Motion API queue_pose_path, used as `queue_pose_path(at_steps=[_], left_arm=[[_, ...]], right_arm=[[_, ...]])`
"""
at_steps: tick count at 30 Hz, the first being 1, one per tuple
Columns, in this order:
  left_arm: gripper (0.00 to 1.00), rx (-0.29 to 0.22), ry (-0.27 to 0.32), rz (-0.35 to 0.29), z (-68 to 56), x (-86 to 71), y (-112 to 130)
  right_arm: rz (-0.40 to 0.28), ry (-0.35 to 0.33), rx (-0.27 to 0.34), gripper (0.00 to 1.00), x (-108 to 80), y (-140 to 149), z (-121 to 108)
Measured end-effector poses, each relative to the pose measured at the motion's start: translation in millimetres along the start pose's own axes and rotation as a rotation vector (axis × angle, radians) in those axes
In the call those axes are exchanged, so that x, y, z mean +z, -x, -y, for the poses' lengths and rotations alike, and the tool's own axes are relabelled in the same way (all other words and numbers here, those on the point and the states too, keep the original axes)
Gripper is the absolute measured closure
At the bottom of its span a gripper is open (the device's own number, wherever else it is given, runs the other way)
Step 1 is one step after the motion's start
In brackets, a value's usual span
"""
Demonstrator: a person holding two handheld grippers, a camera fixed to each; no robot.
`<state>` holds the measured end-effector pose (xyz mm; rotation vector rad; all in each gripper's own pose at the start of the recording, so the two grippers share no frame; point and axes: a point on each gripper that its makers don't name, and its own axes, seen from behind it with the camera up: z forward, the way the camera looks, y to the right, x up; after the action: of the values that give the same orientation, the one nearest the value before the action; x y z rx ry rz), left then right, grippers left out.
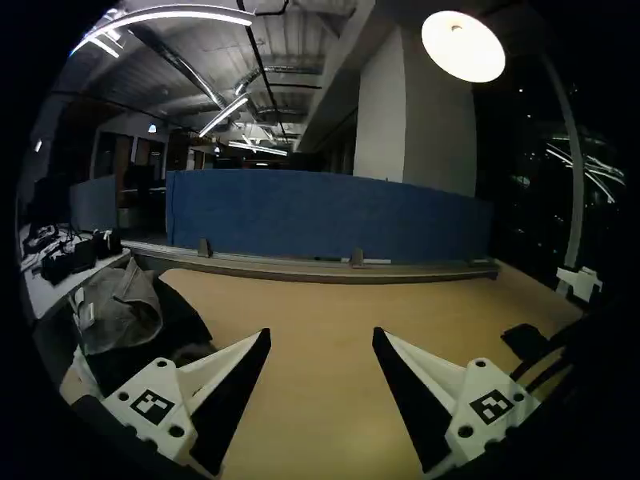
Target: Fold towel
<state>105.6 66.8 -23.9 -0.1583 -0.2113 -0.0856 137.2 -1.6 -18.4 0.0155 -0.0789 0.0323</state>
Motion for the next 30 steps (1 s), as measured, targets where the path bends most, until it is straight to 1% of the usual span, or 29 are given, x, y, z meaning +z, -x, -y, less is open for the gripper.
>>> queue_pose_path(at_steps=[3, 6, 9, 14, 17, 20, 23, 27, 30], left_arm=[[0.06, -0.019, -0.012, -0.039, 8.5, 1.0, -8.9], [0.06, -0.03, -0.027, -0.069, 14.9, -0.2, -15.0], [0.06, -0.021, -0.034, -0.088, 14.5, -2.9, -17.5], [0.06, 0.026, -0.037, -0.11, 8.8, -5.5, -17.6], [0.06, 0.051, -0.049, -0.125, 8.7, -5.7, -16.3], [0.06, 0.059, -0.062, -0.138, 9.6, -6.9, -12.2], [0.06, 0.054, -0.069, -0.153, 11.2, -7.4, -5.2], [0.06, 0.055, -0.086, -0.169, 15.8, -3.6, 3.3], [0.06, 0.067, -0.097, -0.185, 17.6, 1.3, 9.0]], right_arm=[[0.002, 0.0, 0.016, 0.0, -2.4, 0.7, 2.3], [0.0, 0.006, 0.009, 0.0, -4.7, 1.2, 5.6], [0.007, 0.004, -0.01, 0.0, -5.9, 3.3, 10.9], [0.006, -0.007, -0.02, 0.0, -6.2, 2.6, 18.3], [0.003, 0.01, -0.029, 0.0, -4.8, 2.4, 16.7], [0.009, 0.016, -0.052, 0.0, -4.2, 5.0, 19.8], [0.02, 0.015, -0.078, 0.0, -4.6, 7.6, 20.9], [0.018, 0.041, -0.094, 0.0, -5.9, 2.8, 10.3], [0.014, 0.063, -0.1, 0.0, -6.1, 0.9, 2.0]])
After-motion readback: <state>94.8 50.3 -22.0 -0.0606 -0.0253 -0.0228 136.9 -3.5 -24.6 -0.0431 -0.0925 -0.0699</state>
